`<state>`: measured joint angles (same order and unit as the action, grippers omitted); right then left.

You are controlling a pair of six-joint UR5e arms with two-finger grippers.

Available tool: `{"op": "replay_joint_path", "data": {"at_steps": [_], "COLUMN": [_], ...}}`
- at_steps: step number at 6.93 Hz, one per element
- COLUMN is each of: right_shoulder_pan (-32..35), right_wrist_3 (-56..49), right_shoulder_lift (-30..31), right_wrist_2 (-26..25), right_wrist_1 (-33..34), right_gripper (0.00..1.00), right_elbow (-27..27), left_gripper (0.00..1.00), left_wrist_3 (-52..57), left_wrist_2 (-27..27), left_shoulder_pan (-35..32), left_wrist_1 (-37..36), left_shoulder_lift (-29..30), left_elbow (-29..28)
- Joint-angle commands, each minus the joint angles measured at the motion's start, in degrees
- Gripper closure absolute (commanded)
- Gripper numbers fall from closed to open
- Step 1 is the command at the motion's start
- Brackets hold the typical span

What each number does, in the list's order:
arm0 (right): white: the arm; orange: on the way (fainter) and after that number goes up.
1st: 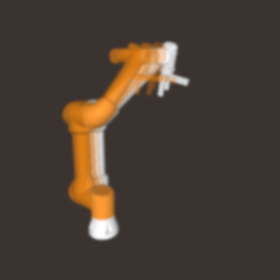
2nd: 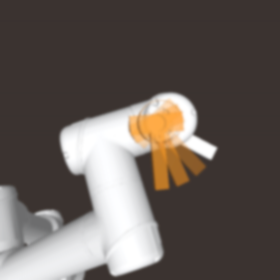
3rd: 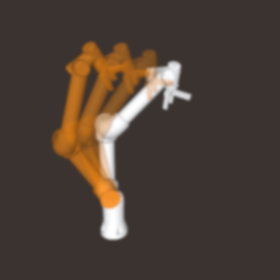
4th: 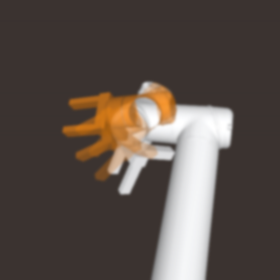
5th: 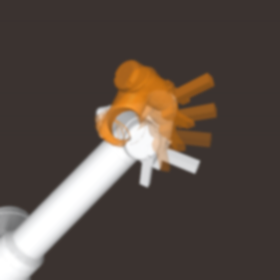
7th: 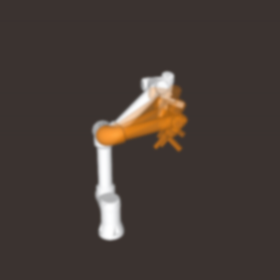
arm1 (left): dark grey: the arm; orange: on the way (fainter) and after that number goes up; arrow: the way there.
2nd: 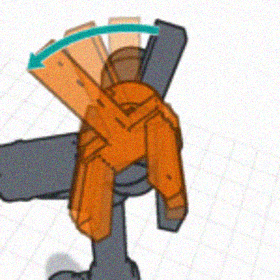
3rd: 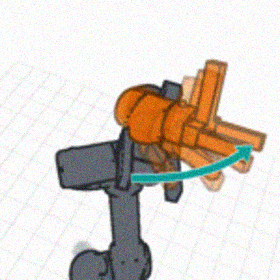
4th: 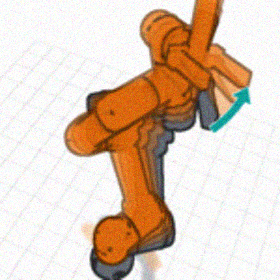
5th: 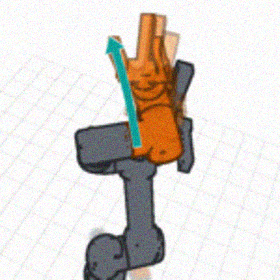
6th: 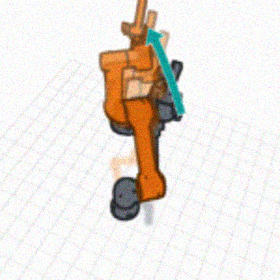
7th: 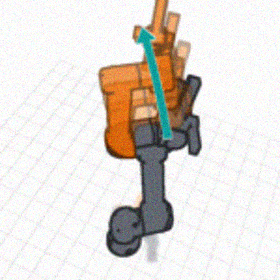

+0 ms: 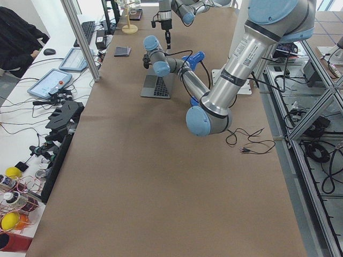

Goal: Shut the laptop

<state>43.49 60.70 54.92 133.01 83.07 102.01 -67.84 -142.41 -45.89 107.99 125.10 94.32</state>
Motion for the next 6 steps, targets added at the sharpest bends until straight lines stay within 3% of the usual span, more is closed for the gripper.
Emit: {"op": "replay_joint_path", "data": {"at_steps": [1,4,6], "right_shoulder_pan": [0.4,2.2,2.3], "right_wrist_3": [0.1,-0.1,-0.1], "right_shoulder_lift": [-3.0,-8.9,-12.1], "right_wrist_2": [-0.1,-0.2,-2.3], "right_wrist_1": [-6.6,-8.7,-15.6], "right_gripper": [1.0,1.0,1.0], "right_elbow": [-8.6,-17.7,-27.7], "left_gripper": [1.0,1.0,1.0], "left_wrist_3": [0.0,0.0,0.3], "left_wrist_2": [2.6,4.9,6.2], "left_shoulder_pan": [-1.3,-1.2,-1.1], "left_wrist_1": [2.7,8.3,11.5], "left_shoulder_lift": [2.2,5.7,7.0], "left_elbow": [-5.1,-13.9,-19.0]}}
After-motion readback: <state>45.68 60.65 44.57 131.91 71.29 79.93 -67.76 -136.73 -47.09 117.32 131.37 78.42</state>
